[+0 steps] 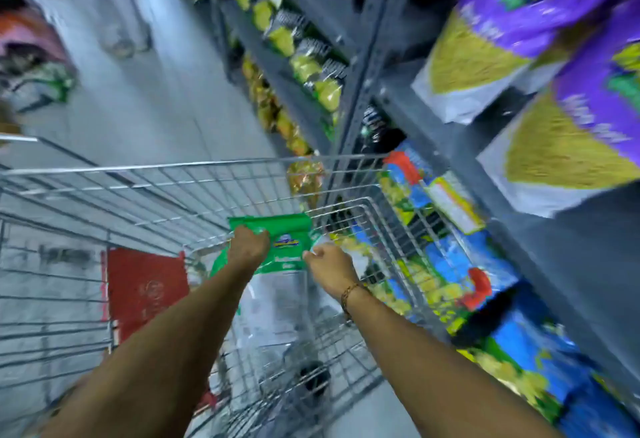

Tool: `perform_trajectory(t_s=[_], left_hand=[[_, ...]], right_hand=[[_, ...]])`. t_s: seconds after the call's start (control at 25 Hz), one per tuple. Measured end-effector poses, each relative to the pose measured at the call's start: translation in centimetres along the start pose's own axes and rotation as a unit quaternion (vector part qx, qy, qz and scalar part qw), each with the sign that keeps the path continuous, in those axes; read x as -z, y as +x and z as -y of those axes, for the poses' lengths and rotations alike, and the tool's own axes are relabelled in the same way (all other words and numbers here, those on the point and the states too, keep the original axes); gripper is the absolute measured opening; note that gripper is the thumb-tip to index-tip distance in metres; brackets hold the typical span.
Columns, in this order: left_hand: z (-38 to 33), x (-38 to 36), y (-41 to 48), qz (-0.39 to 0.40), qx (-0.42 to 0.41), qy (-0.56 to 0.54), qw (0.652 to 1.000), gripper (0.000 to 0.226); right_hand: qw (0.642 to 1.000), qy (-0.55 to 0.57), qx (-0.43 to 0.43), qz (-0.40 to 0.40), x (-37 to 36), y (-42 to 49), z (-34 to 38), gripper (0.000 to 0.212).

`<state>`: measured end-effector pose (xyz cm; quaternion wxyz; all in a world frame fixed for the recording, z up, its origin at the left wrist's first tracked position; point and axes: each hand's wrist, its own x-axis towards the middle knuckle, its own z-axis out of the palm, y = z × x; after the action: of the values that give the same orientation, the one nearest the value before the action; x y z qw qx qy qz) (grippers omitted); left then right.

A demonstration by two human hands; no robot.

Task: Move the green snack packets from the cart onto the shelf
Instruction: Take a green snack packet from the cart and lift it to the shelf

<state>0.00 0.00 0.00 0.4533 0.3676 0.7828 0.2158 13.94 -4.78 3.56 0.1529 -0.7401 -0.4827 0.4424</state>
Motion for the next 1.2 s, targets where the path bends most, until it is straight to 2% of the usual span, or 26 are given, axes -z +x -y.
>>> perform_trajectory(t_s=[0.04,0.12,0.2,0.32,0.4,0.48,0.64,0.8,0.92,1.0,1.08,1.16,1.2], left_hand=[[2.3,-0.2,1.8,0.023,0.079,0.01,0.997,0.044],[6.6,-1.5,3.7,0.062,0.129,0.011,0.99,0.046],[9.7,-2.8,4.3,0.073,0.141,0.001,0.987,0.041],[10.0,-3.5,3.3,0.064,0.151,-0.052,0.985,0.053],[9.5,-3.7,2.3,0.077,0.148,-0.08,0.983,0.077],[7.9,-3.6,0.3,0.066,0.142,-0.084,0.984,0.081],[1.9,-3.3,-6.6,0.039,0.006,-0.098,0.994,0.072],[-4.2,-3.8,-13.9,0.002,-0.19,-0.122,0.974,0.054],[-8.5,-5.7,-20.9,-0.012,-0.316,-0.132,0.939,0.044],[-10.9,-7.6,-25.8,0.031,-0.362,-0.123,0.923,0.042],[-13.0,-10.3,-30.3,0.075,-0.435,-0.086,0.893,0.045],[-15.2,-13.4,-34.3,0.139,-0.483,-0.066,0.862,0.043],[-16.3,-14.9,-35.7,0.174,-0.5,-0.059,0.846,0.044]], right_hand=[[0.998,-0.005,-0.034,0.048,-2.4,2.1,-0.4,0.026],[0.993,0.005,-0.097,0.063,-5.5,4.6,-2.0,0.035],[0.987,0.04,-0.149,0.041,-7.9,6.7,-2.9,0.039],[0.981,0.061,-0.187,0.007,-8.9,7.4,-3.3,0.04],[0.975,0.07,-0.21,0.025,-7.8,6.9,-3.3,0.044],[0.975,0.073,-0.211,0.005,-6.2,5.9,-2.9,0.043],[0.974,0.145,-0.138,-0.107,-0.5,1.0,-2.0,0.038],[0.945,0.214,0.004,-0.247,6.7,-4.9,-1.4,0.033],[0.894,0.232,0.136,-0.359,12.5,-11.2,-2.6,0.048],[0.853,0.257,0.164,-0.424,16.2,-15.2,-4.6,0.057],[0.806,0.288,0.177,-0.486,19.9,-19.3,-6.7,0.048],[0.749,0.267,0.187,-0.576,23.8,-22.5,-9.2,0.029],[0.727,0.258,0.179,-0.611,25.6,-23.2,-10.5,0.026]])
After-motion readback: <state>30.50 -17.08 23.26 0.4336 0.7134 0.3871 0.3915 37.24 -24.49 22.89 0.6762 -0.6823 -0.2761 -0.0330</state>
